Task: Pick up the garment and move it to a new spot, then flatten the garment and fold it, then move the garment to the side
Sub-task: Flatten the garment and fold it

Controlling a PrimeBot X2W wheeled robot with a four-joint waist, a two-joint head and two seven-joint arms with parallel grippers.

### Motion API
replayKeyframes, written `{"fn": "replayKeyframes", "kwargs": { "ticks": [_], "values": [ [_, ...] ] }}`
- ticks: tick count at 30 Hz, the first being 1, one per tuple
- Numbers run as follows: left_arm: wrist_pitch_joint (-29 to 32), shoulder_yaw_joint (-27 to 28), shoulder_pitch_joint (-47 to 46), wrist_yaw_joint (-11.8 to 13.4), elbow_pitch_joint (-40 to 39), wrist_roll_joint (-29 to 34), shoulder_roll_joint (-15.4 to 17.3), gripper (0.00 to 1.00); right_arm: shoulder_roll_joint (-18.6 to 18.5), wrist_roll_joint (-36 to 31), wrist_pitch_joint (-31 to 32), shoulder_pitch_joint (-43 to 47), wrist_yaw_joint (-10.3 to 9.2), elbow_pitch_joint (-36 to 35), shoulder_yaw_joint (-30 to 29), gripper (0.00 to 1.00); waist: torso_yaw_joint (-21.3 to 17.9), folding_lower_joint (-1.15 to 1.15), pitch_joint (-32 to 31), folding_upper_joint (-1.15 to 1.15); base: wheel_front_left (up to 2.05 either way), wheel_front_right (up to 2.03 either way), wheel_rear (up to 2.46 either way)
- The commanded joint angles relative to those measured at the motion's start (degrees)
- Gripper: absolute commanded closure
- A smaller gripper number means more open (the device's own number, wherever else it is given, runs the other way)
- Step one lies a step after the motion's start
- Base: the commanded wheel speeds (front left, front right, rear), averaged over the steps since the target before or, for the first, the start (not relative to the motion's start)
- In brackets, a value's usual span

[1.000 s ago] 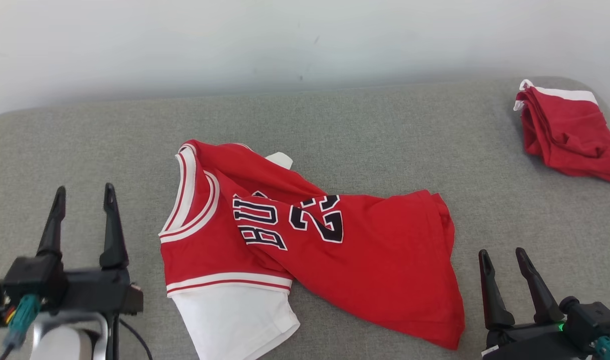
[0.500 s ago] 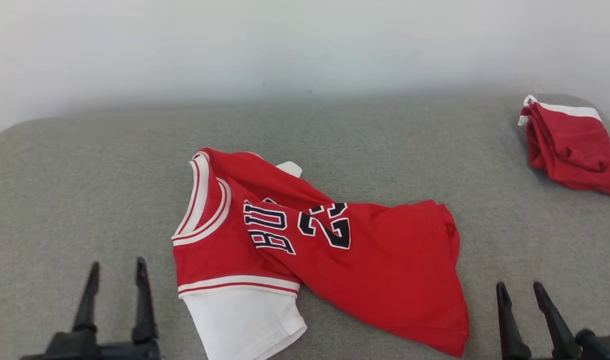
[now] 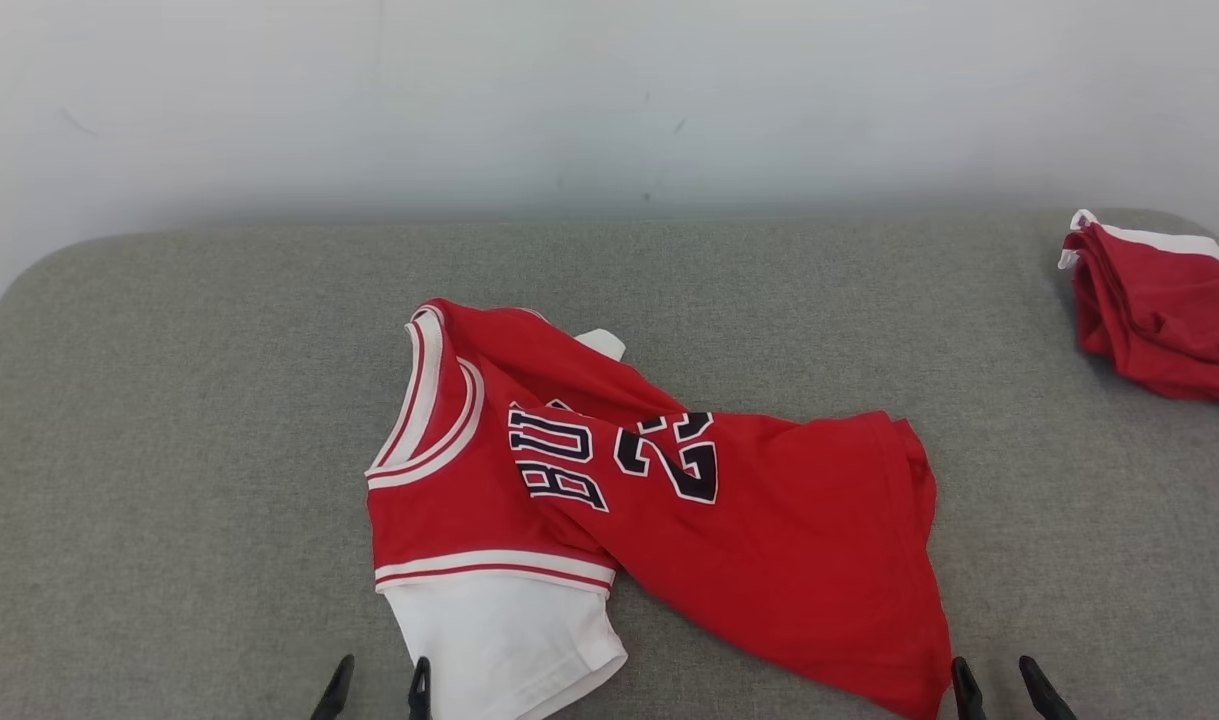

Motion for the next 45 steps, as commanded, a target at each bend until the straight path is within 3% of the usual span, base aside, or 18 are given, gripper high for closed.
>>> {"fn": "replayKeyframes", "kwargs": {
  "ticks": [1,24,25,28,29,31,32,36,45],
  "values": [
    [-0.16,-0.36,0.61,-0.11,0.71,-0.20,-0.09,0.00,-0.10,0.41,0.12,-0.68,-0.16,0.37,0.38,0.00,-0.14,0.00,0.13,0.00,0.00,0.00,0.00],
    [-0.12,-7.71,-3.93,-0.70,17.39,-4.53,-1.43,0.00,-1.21,3.75,-0.76,-8.07,-0.16,11.72,6.83,0.00,-0.18,0.00,1.94,0.00,0.00,0.00,0.00],
    [-0.09,-8.19,-4.27,-0.73,18.17,-4.81,-1.44,0.00,-1.19,4.14,-0.69,-8.29,-0.16,12.32,7.03,0.13,-0.06,0.00,2.02,0.00,0.00,0.00,0.00],
    [0.06,-9.70,-5.59,-0.98,20.70,-6.52,-1.45,0.00,-1.46,5.02,-0.35,-8.99,-0.16,13.75,7.94,0.85,0.34,0.00,2.17,0.00,0.00,0.00,0.00],
    [0.21,-10.55,-6.03,-1.10,21.96,-6.99,-1.49,0.00,-1.70,4.90,-0.58,-9.33,-0.16,13.61,8.29,0.96,0.46,0.00,2.19,0.00,0.00,0.00,0.00],
    [0.24,-11.70,-7.05,-1.34,23.33,-8.72,-1.60,0.87,-1.78,4.83,-1.22,-9.56,-0.16,13.06,7.95,1.00,0.59,0.00,2.12,0.00,0.00,0.00,0.00],
    [0.24,-12.08,-7.57,-1.44,23.52,-9.71,-1.64,1.00,-1.69,4.96,-1.28,-9.41,-0.16,12.98,7.96,1.00,0.57,0.00,2.09,0.00,0.00,0.00,0.00],
    [0.14,-12.39,-8.25,-1.17,22.11,-11.78,-1.66,1.00,-2.49,4.87,-1.50,-9.06,-0.16,12.55,7.42,1.00,0.55,0.00,2.02,0.00,0.00,0.00,0.00],
    [-0.16,-6.00,-4.70,0.43,5.65,-10.84,-1.42,1.00,-3.28,4.11,-1.71,-6.58,-0.16,2.58,5.76,1.00,0.43,0.00,1.97,0.00,0.00,0.00,0.00]
  ]
}}
